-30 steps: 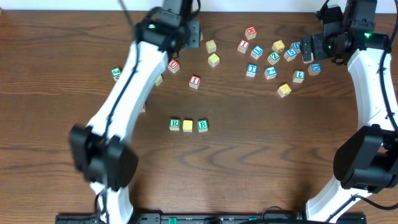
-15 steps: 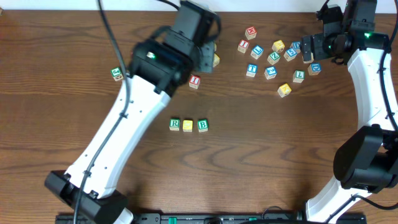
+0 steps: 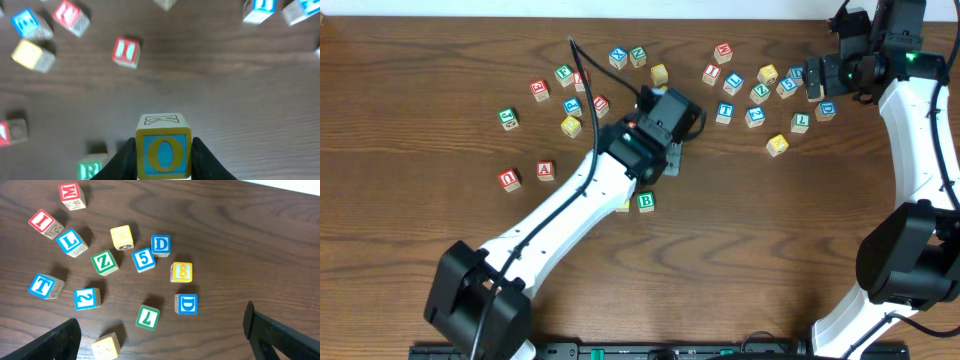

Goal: Spell out ROBOT

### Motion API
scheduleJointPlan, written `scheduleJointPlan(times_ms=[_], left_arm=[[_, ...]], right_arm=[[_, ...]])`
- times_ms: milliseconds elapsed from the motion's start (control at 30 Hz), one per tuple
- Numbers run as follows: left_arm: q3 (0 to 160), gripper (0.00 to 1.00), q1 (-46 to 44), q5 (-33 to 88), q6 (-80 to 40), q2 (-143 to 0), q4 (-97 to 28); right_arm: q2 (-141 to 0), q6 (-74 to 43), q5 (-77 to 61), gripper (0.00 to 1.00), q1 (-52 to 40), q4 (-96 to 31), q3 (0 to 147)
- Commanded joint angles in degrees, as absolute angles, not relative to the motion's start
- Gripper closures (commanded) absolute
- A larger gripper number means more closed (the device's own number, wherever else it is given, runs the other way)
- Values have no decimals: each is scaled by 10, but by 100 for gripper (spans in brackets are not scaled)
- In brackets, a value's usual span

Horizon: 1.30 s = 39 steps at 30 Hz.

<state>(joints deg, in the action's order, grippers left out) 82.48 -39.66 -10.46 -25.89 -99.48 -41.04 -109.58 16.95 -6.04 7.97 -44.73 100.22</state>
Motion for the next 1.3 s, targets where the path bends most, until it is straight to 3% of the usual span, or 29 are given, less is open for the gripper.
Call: scheduleJointPlan(times_ms=[0, 367, 1267], left_arm=[[805, 79, -406, -107, -310, -997, -403], [797, 80, -451, -108, -385, -997, -401], [687, 80, -461, -72, -387, -999, -318]], right_arm=[[-1096, 161, -66, 1, 78, -447, 1010], [-1096, 161, -66, 1, 78, -447, 1010], [-1096, 161, -66, 1, 78, -447, 1010]])
